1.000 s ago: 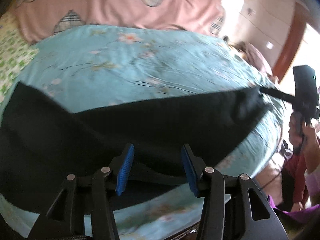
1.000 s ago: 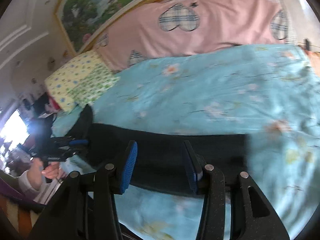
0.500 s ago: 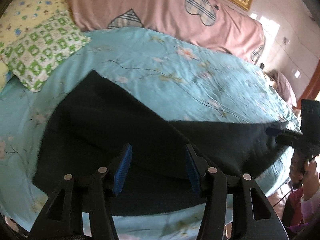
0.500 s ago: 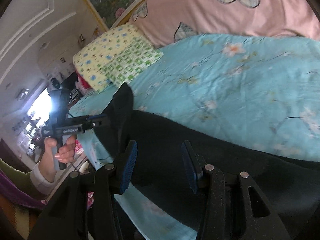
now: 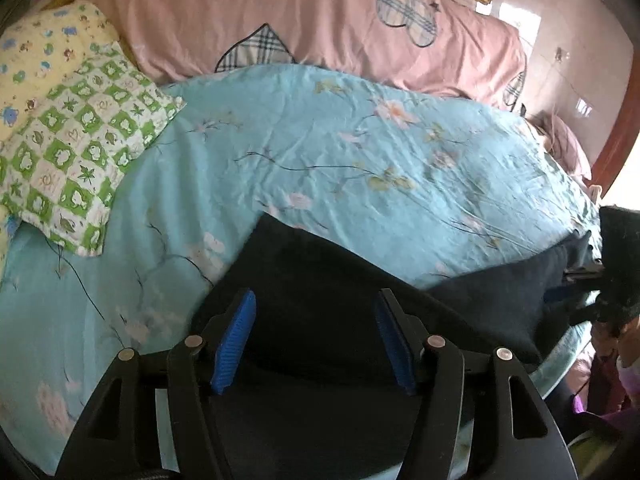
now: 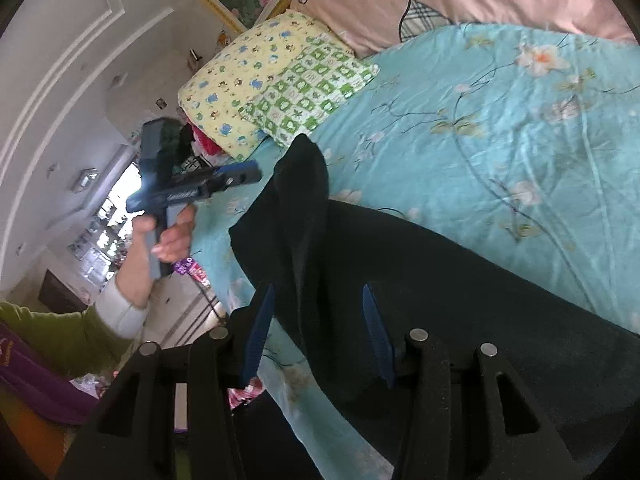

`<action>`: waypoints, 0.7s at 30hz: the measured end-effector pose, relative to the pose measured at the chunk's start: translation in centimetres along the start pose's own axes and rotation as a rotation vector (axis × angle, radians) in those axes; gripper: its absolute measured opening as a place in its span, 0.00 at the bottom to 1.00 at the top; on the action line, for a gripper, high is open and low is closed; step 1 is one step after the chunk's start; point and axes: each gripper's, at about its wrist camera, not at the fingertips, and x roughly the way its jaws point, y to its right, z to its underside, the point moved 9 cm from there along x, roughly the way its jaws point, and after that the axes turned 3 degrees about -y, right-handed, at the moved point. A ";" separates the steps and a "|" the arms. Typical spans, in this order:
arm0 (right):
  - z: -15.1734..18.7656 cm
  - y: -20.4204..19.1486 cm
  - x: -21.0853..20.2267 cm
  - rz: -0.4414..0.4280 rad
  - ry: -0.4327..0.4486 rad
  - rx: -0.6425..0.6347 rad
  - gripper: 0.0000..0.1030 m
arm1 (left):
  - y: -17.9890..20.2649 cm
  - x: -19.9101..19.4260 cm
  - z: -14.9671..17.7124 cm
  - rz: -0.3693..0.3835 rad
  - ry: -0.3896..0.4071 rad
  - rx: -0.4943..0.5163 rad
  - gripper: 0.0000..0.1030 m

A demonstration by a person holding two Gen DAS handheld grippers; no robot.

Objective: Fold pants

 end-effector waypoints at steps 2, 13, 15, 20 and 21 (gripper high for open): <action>-0.2 -0.1 0.8 -0.013 -0.017 0.008 0.46 | -1.6 1.0 -0.8 0.021 -0.029 -0.012 0.61; -1.0 -0.7 5.9 -0.062 -0.120 0.030 0.47 | -4.6 6.8 -2.2 0.199 -0.193 -0.034 0.73; -1.1 -0.9 6.6 -0.068 -0.132 0.030 0.46 | -4.7 7.3 -2.2 0.206 -0.201 -0.038 0.73; -1.2 -1.3 8.6 -0.054 -0.160 0.026 0.47 | -4.0 7.7 -2.0 0.231 -0.209 -0.021 0.73; -1.2 -1.4 8.9 -0.052 -0.161 0.026 0.46 | -3.8 7.7 -2.0 0.236 -0.213 -0.021 0.72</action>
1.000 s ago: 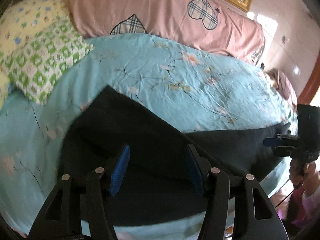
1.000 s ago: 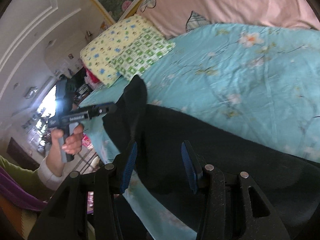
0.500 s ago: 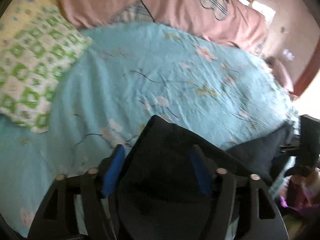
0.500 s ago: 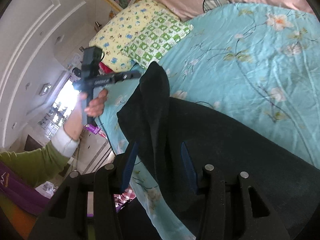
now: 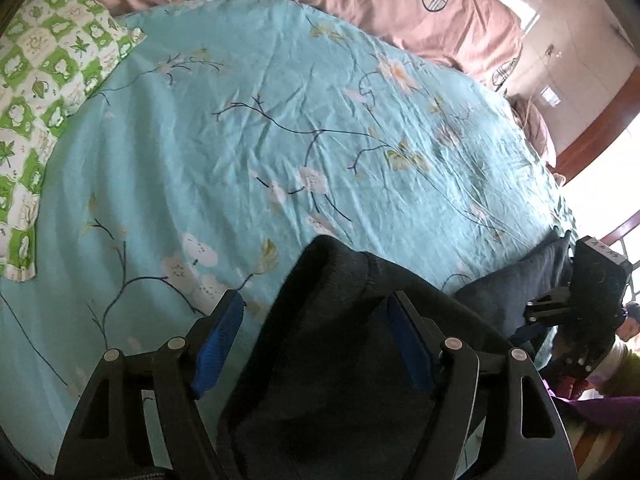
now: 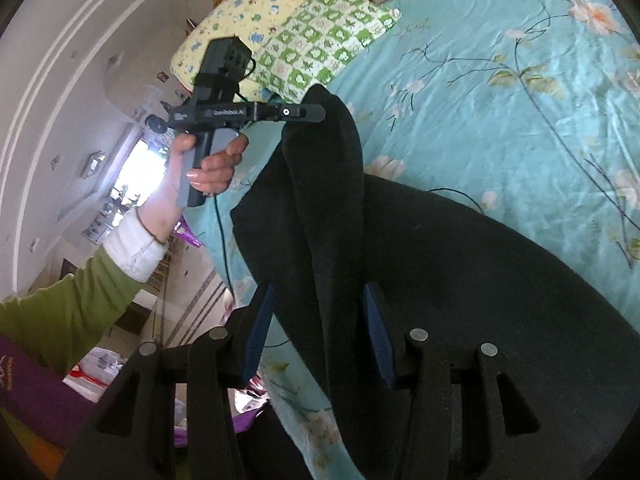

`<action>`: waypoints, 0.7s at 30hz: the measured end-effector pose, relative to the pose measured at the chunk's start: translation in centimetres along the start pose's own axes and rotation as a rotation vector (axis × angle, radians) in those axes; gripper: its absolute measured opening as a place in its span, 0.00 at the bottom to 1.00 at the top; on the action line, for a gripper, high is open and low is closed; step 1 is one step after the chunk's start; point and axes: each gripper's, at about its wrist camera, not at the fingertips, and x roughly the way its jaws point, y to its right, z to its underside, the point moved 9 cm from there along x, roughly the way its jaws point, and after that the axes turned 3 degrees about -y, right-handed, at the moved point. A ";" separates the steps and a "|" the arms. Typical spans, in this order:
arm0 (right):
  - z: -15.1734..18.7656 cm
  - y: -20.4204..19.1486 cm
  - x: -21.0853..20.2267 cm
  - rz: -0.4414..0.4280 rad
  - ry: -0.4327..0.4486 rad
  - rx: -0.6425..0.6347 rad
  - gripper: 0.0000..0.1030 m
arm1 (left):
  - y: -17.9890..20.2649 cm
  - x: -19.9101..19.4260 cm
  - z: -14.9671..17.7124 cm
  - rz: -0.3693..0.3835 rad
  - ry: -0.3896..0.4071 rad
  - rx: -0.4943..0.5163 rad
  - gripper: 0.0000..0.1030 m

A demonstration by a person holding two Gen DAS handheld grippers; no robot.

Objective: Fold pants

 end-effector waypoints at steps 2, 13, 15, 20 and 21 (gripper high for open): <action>-0.2 0.0 0.6 0.005 0.004 -0.002 0.46 | 0.2 0.1 0.3 0.000 -0.007 0.003 0.62; -1.6 -1.5 0.7 0.085 0.053 -0.060 0.07 | 1.5 -4.0 1.9 -0.061 0.135 0.050 0.09; -1.6 -2.5 0.2 0.101 0.077 -0.108 0.06 | 1.9 -5.1 2.7 -0.070 0.175 0.053 0.08; -0.8 -4.4 -0.5 0.153 0.096 -0.225 0.06 | 2.1 -7.7 4.8 -0.064 0.266 0.022 0.08; -0.5 -4.7 -0.4 0.161 0.095 -0.245 0.06 | 2.1 -8.1 5.3 -0.062 0.288 0.015 0.08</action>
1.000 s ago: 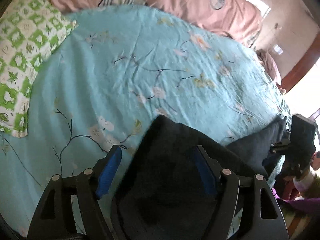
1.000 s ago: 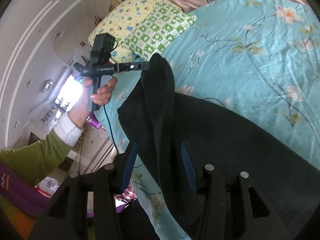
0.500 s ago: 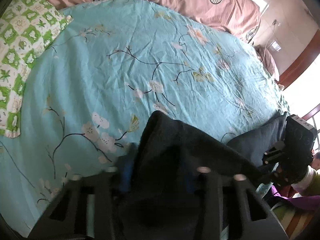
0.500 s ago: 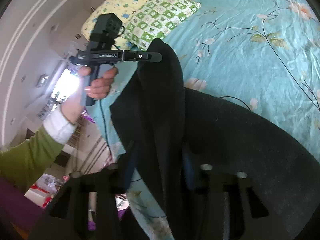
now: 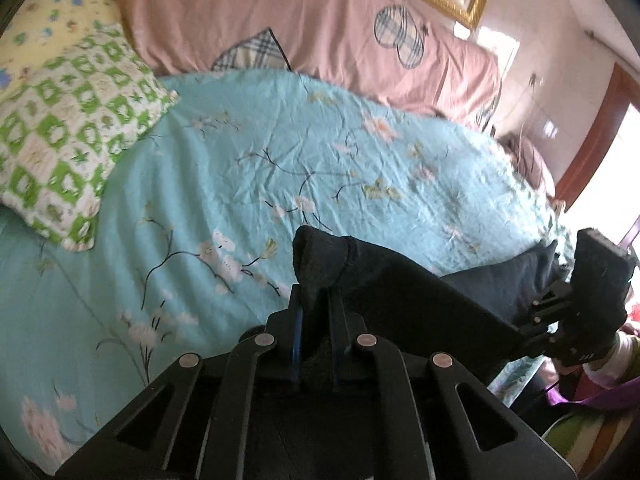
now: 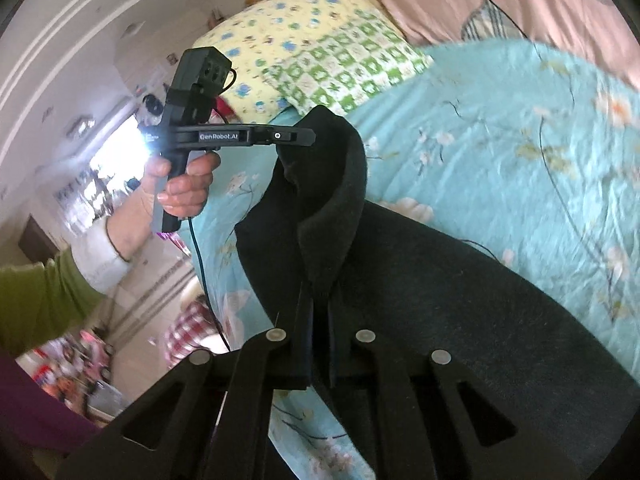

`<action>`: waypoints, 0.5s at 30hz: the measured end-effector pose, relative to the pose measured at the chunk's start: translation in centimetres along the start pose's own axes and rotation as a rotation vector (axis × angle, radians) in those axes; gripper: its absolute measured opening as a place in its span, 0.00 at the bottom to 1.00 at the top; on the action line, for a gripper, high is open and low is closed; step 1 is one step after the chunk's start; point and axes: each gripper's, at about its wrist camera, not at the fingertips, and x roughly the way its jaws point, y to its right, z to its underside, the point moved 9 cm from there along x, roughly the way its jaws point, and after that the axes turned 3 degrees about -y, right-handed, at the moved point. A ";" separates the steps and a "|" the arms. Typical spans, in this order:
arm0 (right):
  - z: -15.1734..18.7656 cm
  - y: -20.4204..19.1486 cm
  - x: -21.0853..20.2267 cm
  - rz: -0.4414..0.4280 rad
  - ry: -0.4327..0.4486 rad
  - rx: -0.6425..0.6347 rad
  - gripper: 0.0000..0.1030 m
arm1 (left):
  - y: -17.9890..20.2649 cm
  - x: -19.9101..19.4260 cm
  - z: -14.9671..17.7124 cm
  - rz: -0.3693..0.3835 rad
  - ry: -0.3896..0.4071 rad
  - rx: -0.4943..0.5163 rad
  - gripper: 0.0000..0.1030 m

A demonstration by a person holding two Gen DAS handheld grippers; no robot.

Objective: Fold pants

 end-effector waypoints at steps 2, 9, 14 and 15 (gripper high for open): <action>0.4 -0.5 0.1 0.013 -0.006 -0.028 0.06 | 0.0 -1.1 0.9 -0.011 0.048 -0.005 0.08; 1.9 -1.7 1.4 0.059 -0.039 -0.110 0.06 | -0.8 -2.4 4.4 -0.023 0.149 -0.082 0.08; 2.9 -2.6 1.7 0.099 -0.054 -0.183 0.06 | -1.5 -3.1 5.7 -0.041 0.222 -0.125 0.10; 3.1 -2.9 1.8 0.113 -0.056 -0.203 0.06 | -1.6 -3.1 5.9 -0.050 0.234 -0.130 0.10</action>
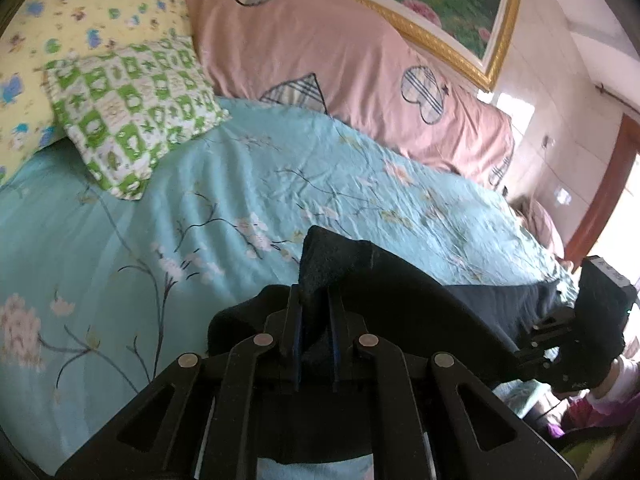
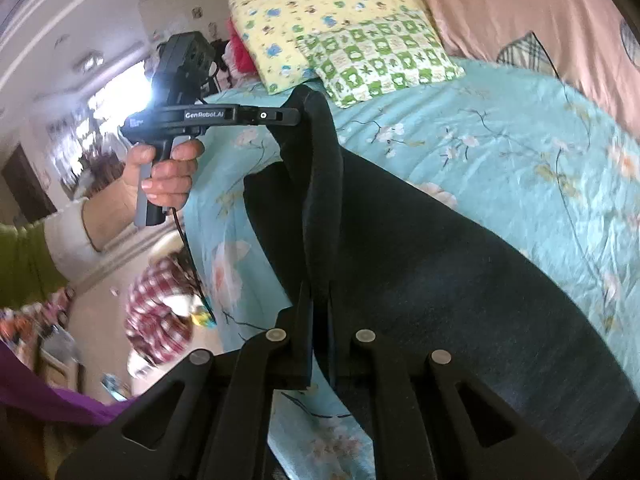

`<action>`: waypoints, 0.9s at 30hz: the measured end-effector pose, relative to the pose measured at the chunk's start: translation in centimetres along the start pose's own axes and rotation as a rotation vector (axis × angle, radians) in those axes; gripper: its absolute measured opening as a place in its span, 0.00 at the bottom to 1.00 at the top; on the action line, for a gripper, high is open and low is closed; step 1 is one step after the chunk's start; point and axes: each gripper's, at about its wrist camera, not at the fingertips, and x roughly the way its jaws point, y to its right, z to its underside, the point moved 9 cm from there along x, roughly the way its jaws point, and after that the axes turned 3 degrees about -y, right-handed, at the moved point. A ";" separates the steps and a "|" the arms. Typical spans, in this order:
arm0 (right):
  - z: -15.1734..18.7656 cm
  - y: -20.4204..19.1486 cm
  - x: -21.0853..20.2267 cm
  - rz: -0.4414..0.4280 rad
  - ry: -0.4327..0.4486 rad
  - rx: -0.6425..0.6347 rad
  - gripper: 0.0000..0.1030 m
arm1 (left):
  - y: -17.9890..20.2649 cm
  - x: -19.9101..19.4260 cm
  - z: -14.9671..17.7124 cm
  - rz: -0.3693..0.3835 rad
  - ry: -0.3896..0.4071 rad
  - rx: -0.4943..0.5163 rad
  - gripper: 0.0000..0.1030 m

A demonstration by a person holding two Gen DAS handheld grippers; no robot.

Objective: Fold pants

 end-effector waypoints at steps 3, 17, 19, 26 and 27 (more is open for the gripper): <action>0.0 -0.1 0.1 0.019 0.002 -0.017 0.06 | -0.3 -0.2 0.8 -0.034 0.017 -0.023 0.14; 0.5 -0.6 0.4 -0.030 0.012 0.024 0.16 | -2.8 -4.8 5.3 -0.122 0.061 -0.313 0.34; 0.3 -0.8 0.3 -0.043 0.020 0.027 0.18 | -2.0 -5.7 5.8 -0.116 0.075 -0.332 0.35; -0.6 -0.5 -0.2 -0.075 0.065 0.074 0.33 | 0.3 -5.9 6.4 -0.098 0.071 -0.407 0.51; -0.8 -0.1 -0.3 -0.069 0.070 0.084 0.33 | 0.3 -5.8 6.5 -0.111 0.066 -0.411 0.51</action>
